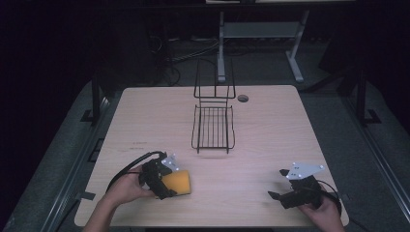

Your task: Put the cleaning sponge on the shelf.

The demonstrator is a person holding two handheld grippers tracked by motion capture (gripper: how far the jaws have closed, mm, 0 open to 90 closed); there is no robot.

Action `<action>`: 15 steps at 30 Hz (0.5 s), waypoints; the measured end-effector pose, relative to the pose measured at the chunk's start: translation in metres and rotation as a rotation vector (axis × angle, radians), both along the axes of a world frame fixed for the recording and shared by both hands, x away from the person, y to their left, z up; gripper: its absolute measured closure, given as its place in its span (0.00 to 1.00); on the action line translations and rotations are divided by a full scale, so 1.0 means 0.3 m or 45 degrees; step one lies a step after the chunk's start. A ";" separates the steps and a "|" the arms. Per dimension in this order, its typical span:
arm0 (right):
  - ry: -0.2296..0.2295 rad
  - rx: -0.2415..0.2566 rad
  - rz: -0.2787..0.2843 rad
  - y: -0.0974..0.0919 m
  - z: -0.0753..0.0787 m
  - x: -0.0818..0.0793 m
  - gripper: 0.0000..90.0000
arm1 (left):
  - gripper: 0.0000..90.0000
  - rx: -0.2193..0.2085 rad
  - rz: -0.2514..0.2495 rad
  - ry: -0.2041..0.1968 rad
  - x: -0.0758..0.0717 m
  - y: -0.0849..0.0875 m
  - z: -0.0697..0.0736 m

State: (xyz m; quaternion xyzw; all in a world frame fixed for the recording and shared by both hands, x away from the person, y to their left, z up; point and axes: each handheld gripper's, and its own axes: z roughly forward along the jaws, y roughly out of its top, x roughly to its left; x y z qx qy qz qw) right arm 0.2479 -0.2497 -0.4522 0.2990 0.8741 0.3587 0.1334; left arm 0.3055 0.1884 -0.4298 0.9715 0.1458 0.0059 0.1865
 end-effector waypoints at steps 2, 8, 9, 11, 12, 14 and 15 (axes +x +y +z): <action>-0.001 -0.001 0.001 0.000 0.000 0.000 0.15 | 0.19 0.006 -0.002 0.003 0.001 -0.001 -0.001; 0.001 -0.005 0.005 0.001 -0.002 0.001 0.15 | 0.19 0.013 -0.009 0.019 0.005 -0.012 -0.014; 0.000 -0.005 0.006 0.001 -0.002 0.001 0.15 | 0.19 0.013 -0.009 0.019 0.005 -0.012 -0.014; 0.000 -0.005 0.006 0.001 -0.002 0.001 0.15 | 0.19 0.027 -0.012 0.021 0.007 -0.016 -0.019; 0.000 -0.005 0.006 0.001 -0.002 0.001 0.15 | 0.19 0.027 -0.012 0.021 0.007 -0.016 -0.019; 0.002 -0.005 0.007 0.002 -0.002 0.001 0.15 | 0.19 0.033 -0.017 0.021 0.007 -0.018 -0.022; 0.003 -0.005 0.007 0.002 -0.002 0.001 0.15 | 0.19 0.045 -0.023 0.021 0.007 -0.020 -0.025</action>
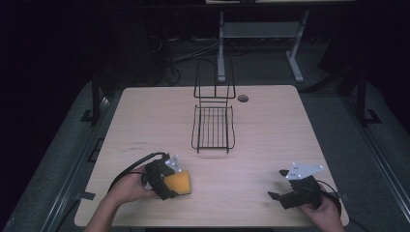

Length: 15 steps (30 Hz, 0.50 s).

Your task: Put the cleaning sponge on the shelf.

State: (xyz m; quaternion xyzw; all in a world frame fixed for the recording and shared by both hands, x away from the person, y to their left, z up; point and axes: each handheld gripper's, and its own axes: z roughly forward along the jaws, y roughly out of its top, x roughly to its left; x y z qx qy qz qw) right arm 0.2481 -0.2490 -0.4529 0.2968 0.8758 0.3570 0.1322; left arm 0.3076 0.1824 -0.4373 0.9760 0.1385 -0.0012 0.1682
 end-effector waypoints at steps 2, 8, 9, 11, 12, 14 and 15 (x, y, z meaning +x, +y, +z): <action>-0.001 0.000 0.001 0.000 0.000 0.000 0.15 | 0.19 0.004 0.000 0.000 0.000 -0.001 -0.002; 0.002 0.000 0.000 0.001 0.000 -0.001 0.15 | 0.20 0.013 -0.001 -0.003 0.000 -0.005 -0.007; 0.002 0.000 0.000 0.001 0.000 -0.001 0.15 | 0.20 0.016 -0.002 -0.003 0.000 -0.006 -0.007; 0.001 0.000 0.000 0.001 0.000 0.000 0.15 | 0.21 0.015 -0.008 -0.006 0.000 -0.006 -0.006; 0.001 0.000 0.000 0.001 0.000 0.000 0.15 | 0.21 0.014 -0.007 -0.005 0.000 -0.006 -0.006; 0.001 0.001 0.000 0.001 0.000 0.000 0.15 | 0.22 0.015 -0.008 -0.006 0.000 -0.006 -0.006; 0.003 0.001 0.000 0.001 0.000 0.000 0.15 | 0.22 0.015 -0.009 -0.007 0.000 -0.006 -0.006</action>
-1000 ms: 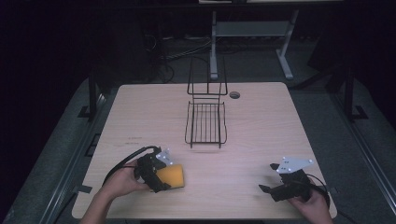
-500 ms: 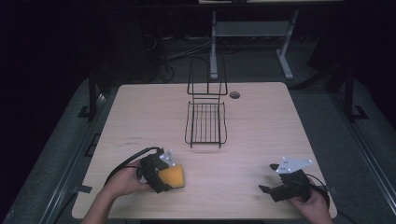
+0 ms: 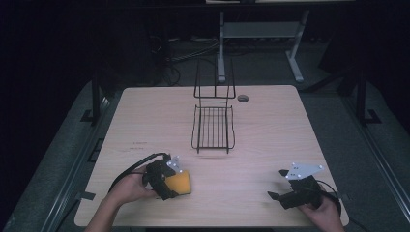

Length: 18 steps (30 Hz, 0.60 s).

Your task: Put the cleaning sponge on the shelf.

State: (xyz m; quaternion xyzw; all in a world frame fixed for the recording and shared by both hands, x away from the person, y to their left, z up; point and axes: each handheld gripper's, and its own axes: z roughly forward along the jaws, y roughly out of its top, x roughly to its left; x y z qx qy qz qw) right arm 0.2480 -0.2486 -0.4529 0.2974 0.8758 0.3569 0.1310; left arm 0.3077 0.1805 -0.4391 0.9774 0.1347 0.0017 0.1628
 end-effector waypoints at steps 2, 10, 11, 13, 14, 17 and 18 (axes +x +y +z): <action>0.000 -0.001 0.000 0.000 0.000 0.000 0.15 | 0.22 0.000 -0.001 -0.001 -0.001 -0.001 0.000; -0.002 0.000 0.001 0.000 0.000 0.001 0.15 | 0.24 -0.014 0.013 -0.013 -0.001 0.004 0.010; 0.000 0.000 0.001 0.001 0.000 0.001 0.15 | 0.24 -0.025 0.018 -0.012 0.000 0.006 0.014; 0.002 0.000 0.002 0.001 -0.001 0.001 0.15 | 0.24 -0.035 0.021 -0.013 0.002 0.008 0.022; 0.007 0.000 0.002 0.002 -0.002 0.001 0.15 | 0.24 -0.036 0.021 -0.014 0.003 0.009 0.027; 0.007 -0.008 0.011 0.003 -0.004 0.002 0.15 | 0.24 -0.062 0.035 -0.023 0.009 0.012 0.046; 0.007 -0.012 0.012 0.004 -0.004 0.003 0.15 | 0.24 -0.069 0.038 -0.029 0.011 0.013 0.052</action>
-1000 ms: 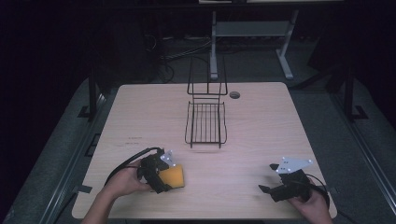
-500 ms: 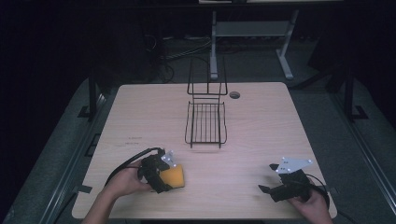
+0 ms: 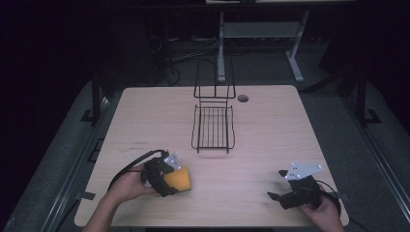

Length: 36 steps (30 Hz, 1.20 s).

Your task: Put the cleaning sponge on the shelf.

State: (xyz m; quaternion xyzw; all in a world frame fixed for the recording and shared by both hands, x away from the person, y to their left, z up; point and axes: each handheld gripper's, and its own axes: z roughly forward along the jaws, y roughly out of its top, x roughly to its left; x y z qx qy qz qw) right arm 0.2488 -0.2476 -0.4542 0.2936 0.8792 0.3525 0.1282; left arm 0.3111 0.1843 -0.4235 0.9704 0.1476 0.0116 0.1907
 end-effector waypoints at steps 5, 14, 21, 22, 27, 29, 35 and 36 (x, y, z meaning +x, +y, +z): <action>0.010 -0.003 -0.003 0.002 -0.001 0.000 0.15 | 0.24 -0.008 0.003 -0.009 0.013 -0.008 0.024; 0.014 -0.007 -0.001 0.000 -0.005 0.003 0.15 | 0.24 -0.021 0.001 -0.009 0.038 -0.037 0.051; 0.021 -0.022 0.008 0.004 -0.008 0.003 0.15 | 0.24 -0.024 -0.013 -0.024 0.069 -0.065 0.086; 0.020 -0.022 0.009 0.004 -0.007 0.003 0.15 | 0.24 -0.029 -0.016 -0.024 0.073 -0.069 0.090; 0.021 -0.021 0.009 0.005 -0.007 0.003 0.15 | 0.24 -0.024 -0.029 -0.022 0.095 -0.093 0.100; 0.019 -0.014 0.009 0.004 -0.007 0.003 0.15 | 0.24 -0.028 -0.029 -0.024 0.104 -0.102 0.101; 0.025 -0.009 0.011 0.003 -0.007 0.005 0.15 | 0.24 -0.017 -0.041 -0.014 0.133 -0.131 0.101; 0.027 -0.012 0.013 0.003 -0.006 0.005 0.15 | 0.24 -0.014 -0.043 -0.013 0.137 -0.136 0.102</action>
